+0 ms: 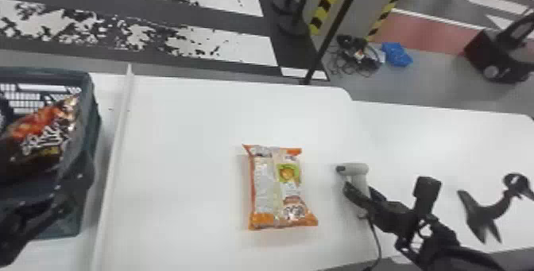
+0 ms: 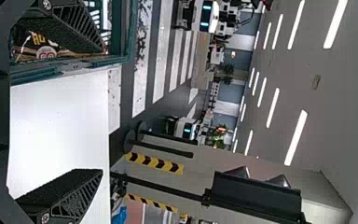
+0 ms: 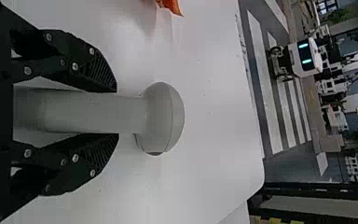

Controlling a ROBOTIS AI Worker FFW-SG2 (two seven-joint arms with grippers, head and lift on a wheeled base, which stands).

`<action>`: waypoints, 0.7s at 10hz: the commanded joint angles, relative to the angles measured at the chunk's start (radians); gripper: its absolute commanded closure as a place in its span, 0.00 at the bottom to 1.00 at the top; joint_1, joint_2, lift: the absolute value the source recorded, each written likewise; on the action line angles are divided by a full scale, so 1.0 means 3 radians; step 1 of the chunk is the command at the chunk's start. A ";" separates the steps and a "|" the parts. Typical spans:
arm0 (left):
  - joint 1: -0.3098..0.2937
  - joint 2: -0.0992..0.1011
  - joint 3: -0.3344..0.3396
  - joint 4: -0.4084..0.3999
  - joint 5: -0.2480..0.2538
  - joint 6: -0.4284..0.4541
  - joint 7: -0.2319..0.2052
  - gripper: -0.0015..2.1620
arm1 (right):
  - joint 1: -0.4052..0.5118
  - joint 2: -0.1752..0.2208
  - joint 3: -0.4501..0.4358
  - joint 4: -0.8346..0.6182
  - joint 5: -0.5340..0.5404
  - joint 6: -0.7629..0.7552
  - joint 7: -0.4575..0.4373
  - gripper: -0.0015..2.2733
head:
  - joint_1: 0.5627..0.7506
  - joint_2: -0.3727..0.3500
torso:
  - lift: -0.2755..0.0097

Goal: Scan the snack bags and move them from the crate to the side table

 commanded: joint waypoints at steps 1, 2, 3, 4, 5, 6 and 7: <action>-0.0006 0.0022 -0.0017 -0.0006 0.0012 -0.0005 0.0000 0.04 | 0.0113 0.0076 -0.0094 -0.0268 -0.0010 0.0075 -0.0045 0.98 | 0.70 0.03 | 0.66; -0.0017 0.0033 -0.0017 -0.0011 0.0017 -0.0005 0.0000 0.04 | 0.0226 0.0199 -0.0253 -0.0600 -0.0030 0.0341 -0.0096 0.98 | 0.70 0.03 | 0.66; -0.0017 0.0048 -0.0017 -0.0022 0.0022 -0.0005 0.0000 0.04 | 0.0364 0.0255 -0.0314 -0.0948 -0.0041 0.0494 -0.0188 0.98 | 0.70 0.03 | 0.66; -0.0017 0.0063 -0.0022 -0.0027 0.0033 -0.0005 0.0005 0.04 | 0.0517 0.0312 -0.0360 -0.1336 -0.0046 0.0678 -0.0290 0.98 | 0.70 0.03 | 0.66; -0.0022 0.0074 -0.0037 -0.0027 0.0043 -0.0005 0.0005 0.04 | 0.0573 0.0424 -0.0437 -0.1648 -0.0046 0.0954 -0.0290 0.98 | 0.70 0.03 | 0.66; -0.0042 0.0094 -0.0058 -0.0027 0.0043 0.0026 0.0000 0.04 | 0.0599 0.0521 -0.0452 -0.1925 -0.0051 0.1200 -0.0311 0.98 | 0.70 0.03 | 0.66; -0.0047 0.0094 -0.0063 -0.0032 0.0053 0.0026 0.0000 0.04 | 0.0604 0.0583 -0.0452 -0.2119 -0.0087 0.1374 -0.0321 0.98 | 0.70 0.03 | 0.66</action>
